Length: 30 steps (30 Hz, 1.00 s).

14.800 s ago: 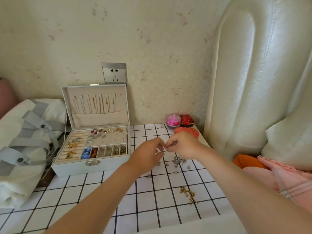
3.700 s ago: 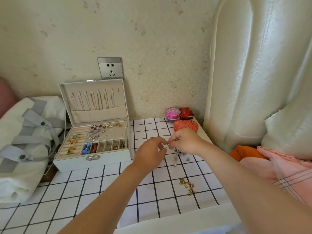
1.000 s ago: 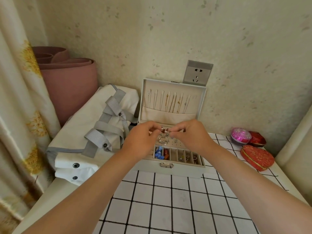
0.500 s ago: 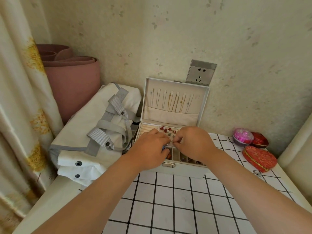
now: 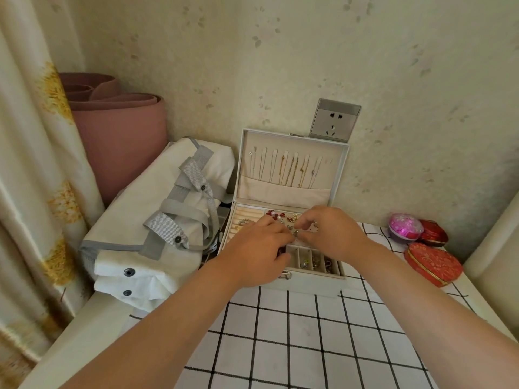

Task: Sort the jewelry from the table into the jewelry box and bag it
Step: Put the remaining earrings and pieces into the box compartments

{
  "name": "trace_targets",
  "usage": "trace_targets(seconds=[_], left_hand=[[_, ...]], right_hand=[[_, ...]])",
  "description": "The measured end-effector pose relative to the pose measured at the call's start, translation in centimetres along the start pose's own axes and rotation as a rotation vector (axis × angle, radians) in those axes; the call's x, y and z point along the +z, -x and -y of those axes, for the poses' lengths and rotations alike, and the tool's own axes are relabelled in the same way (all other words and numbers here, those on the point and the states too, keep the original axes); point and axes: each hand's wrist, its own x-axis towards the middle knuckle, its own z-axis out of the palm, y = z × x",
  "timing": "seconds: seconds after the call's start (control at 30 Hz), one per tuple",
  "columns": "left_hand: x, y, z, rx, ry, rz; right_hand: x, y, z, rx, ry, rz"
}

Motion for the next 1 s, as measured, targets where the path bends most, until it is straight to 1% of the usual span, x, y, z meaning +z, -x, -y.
trace_targets(seconds=[0.1, 0.2, 0.27, 0.33, 0.43, 0.53, 0.63, 0.7, 0.8, 0.9, 1.0], left_hand=[[0.0, -0.1, -0.1, -0.003, 0.007, 0.009], [0.0, -0.1, -0.1, -0.002, 0.006, 0.005], [0.0, -0.1, -0.2, -0.013, 0.032, -0.006], [0.0, -0.1, -0.2, -0.037, 0.083, -0.065], [-0.4, -0.6, -0.1, -0.131, 0.187, -0.198], [-1.1, -1.1, -0.2, -0.246, 0.388, -0.298], [-1.7, -1.2, -0.7, -0.31, 0.637, -0.324], [-2.2, -1.3, -0.9, -0.347, 0.774, -0.365], [-2.8, -1.4, -0.7, -0.391, 0.872, -0.413], [-3.2, -1.5, -0.4, -0.409, 0.822, -0.408], [-3.4, -1.7, 0.0, -0.419, 0.746, -0.401]], right_hand=[[0.4, -0.1, 0.1, 0.018, -0.009, 0.026], [0.7, -0.2, 0.1, 0.043, -0.029, 0.013], [0.6, -0.3, 0.2, 0.084, -0.082, 0.005], [0.2, -0.5, 0.3, 0.136, -0.202, -0.036], [-1.2, -0.4, 1.2, 0.194, -0.487, -0.08], [-2.6, -0.1, 2.2, 0.207, -0.758, -0.001], [-3.1, -0.1, 3.1, 0.206, -0.929, 0.076], [-3.2, -0.2, 3.6, 0.215, -0.966, 0.06], [-3.2, -0.3, 3.9, 0.226, -0.98, 0.005], [-3.3, -0.3, 4.3, 0.202, -0.952, -0.009], [-3.1, -0.3, 4.5, 0.172, -0.861, -0.054]])
